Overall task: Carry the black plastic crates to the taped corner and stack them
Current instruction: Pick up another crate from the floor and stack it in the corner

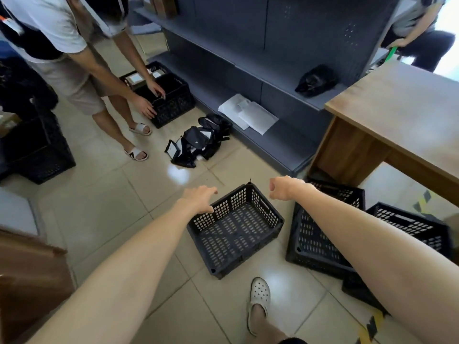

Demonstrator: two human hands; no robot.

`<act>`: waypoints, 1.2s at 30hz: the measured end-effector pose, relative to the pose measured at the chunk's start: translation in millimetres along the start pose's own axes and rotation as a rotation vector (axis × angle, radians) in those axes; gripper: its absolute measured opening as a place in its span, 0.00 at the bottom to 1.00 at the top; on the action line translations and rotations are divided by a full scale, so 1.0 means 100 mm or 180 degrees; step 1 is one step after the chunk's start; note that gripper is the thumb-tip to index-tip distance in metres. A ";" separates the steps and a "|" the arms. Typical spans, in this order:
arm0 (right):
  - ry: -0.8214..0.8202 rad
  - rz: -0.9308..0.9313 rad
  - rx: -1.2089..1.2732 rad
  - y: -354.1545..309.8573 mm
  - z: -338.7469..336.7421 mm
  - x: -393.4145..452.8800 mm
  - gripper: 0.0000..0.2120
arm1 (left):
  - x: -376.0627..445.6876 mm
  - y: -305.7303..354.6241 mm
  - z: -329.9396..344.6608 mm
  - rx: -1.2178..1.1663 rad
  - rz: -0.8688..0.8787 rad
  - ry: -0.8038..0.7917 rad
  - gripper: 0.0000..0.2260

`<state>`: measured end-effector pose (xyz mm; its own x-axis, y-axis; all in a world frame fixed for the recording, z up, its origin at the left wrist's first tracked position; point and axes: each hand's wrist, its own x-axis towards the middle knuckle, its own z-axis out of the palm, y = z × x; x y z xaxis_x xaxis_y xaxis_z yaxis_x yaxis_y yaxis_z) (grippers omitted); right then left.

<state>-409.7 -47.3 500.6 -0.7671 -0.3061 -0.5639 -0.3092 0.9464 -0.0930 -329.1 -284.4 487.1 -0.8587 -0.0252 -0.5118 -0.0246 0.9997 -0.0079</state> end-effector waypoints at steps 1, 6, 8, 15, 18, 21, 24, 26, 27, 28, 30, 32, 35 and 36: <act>0.0008 0.0054 0.0038 0.07 -0.10 0.14 0.18 | 0.18 0.00 -0.09 0.0026 0.0060 0.0001 0.27; 0.0186 0.0288 0.0187 0.39 -0.59 0.82 0.17 | 0.96 0.00 -0.58 0.0005 0.0276 0.0361 0.26; 0.0206 0.0335 0.0233 0.41 -0.67 1.00 0.17 | 1.18 0.00 -0.63 0.0053 0.0342 0.0402 0.25; -0.0053 0.0394 0.0314 0.24 -0.44 1.40 0.18 | 1.81 -0.21 -0.41 0.0215 0.0540 -0.0078 0.28; -0.0146 0.0620 0.0462 0.23 -0.27 1.56 0.19 | 2.13 -0.29 -0.30 0.0324 0.0715 -0.0002 0.26; -0.0186 0.0926 0.0682 0.19 -0.05 1.63 0.19 | 2.40 -0.35 -0.12 0.0346 0.1006 -0.0099 0.27; -0.0304 0.1252 0.0933 0.05 0.30 1.66 0.16 | 2.57 -0.49 0.10 0.0427 0.1307 -0.0315 0.27; -0.0429 0.1407 0.1067 -0.10 0.56 1.69 0.16 | 2.70 -0.67 0.25 0.0534 0.1468 -0.0426 0.27; -0.0468 0.1470 0.1143 -0.19 0.68 1.72 0.16 | 2.77 -0.77 0.33 0.0599 0.1504 -0.0446 0.27; -0.0482 0.1536 0.1228 -0.27 0.81 1.75 0.16 | 2.84 -0.87 0.41 0.0650 0.1505 -0.0453 0.27; -0.0527 0.1681 0.1439 -0.44 1.02 1.81 0.16 | 2.97 -1.04 0.58 0.0677 0.1498 -0.0488 0.27; -0.0580 0.1795 0.1629 -0.58 1.25 1.86 0.18 | 3.10 -1.16 0.76 0.0695 0.1508 -0.0573 0.28; -0.0619 0.1919 0.1744 -0.68 1.61 1.92 0.21 | 3.33 -1.22 1.02 0.0757 0.1531 -0.0719 0.29; -0.0627 0.1994 0.1781 -0.68 1.73 1.94 0.22 | 3.41 -1.22 1.10 0.0774 0.1529 -0.0746 0.28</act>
<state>-440.7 -153.8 255.8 -0.5762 0.2638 -0.7736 0.5004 0.8622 -0.0787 -562.3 -414.5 218.7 -0.6078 0.4055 -0.6828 0.4813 0.8720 0.0894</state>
